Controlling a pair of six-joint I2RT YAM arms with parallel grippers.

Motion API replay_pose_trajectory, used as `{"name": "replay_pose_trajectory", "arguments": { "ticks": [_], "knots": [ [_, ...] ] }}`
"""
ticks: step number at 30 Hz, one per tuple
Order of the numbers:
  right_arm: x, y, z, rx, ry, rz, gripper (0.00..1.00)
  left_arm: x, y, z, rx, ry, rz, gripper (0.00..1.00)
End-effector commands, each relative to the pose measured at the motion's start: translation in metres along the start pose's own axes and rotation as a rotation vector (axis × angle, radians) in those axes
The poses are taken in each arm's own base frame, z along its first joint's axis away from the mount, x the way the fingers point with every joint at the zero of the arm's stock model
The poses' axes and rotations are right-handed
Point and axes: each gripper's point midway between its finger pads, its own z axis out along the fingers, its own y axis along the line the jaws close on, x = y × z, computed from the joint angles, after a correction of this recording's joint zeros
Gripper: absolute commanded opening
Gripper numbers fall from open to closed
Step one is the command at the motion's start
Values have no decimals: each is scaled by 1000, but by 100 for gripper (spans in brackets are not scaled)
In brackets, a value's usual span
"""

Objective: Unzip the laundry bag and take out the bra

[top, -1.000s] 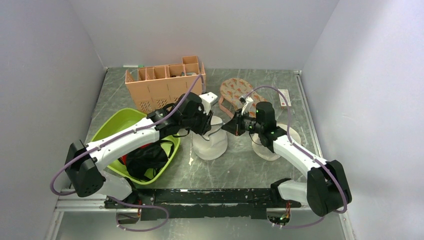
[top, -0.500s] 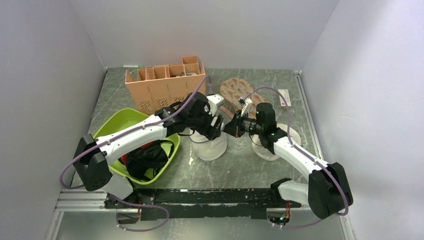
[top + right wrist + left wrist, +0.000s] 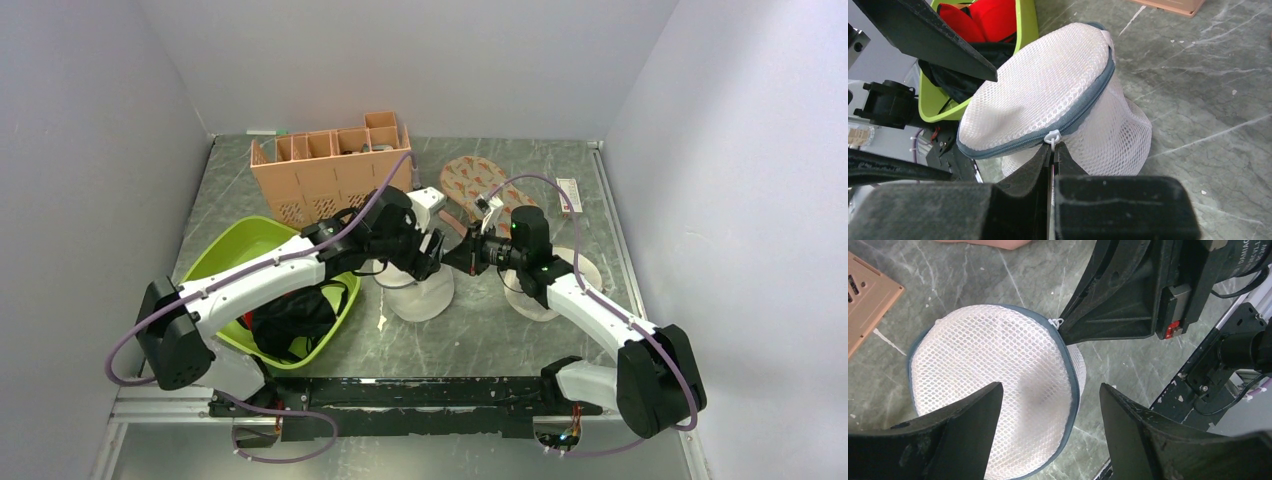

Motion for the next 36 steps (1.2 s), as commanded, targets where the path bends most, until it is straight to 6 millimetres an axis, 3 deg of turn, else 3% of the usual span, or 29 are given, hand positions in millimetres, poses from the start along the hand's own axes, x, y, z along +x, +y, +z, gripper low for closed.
{"name": "replay_pose_trajectory", "arguments": {
  "ticks": [1, 9, 15, 19, 25, 31, 36],
  "knots": [
    [-5, 5, -1, -12, -11, -36, 0, -22, 1, -1, -31, -68, -25, 80],
    [-6, 8, -3, -12, -4, -50, 0, -20, -1, 30, -14, -18, -19, 74],
    [-4, 8, -4, -10, -8, -50, 0, -12, 8, 33, -61, 15, 0, 55],
    [-5, 8, -2, -15, -11, -49, 0, -11, 12, 26, -79, 19, 27, 41],
    [-7, -6, 0, 62, -14, -27, 0, -16, 22, 3, -134, 8, 74, 9],
    [-10, -22, 1, 131, -3, -1, 0, -19, 22, -28, -118, -27, 177, 7],
    [-14, -25, 5, 122, 5, -5, 0, -18, 10, -51, -45, -55, 281, 7]
  ]
}}
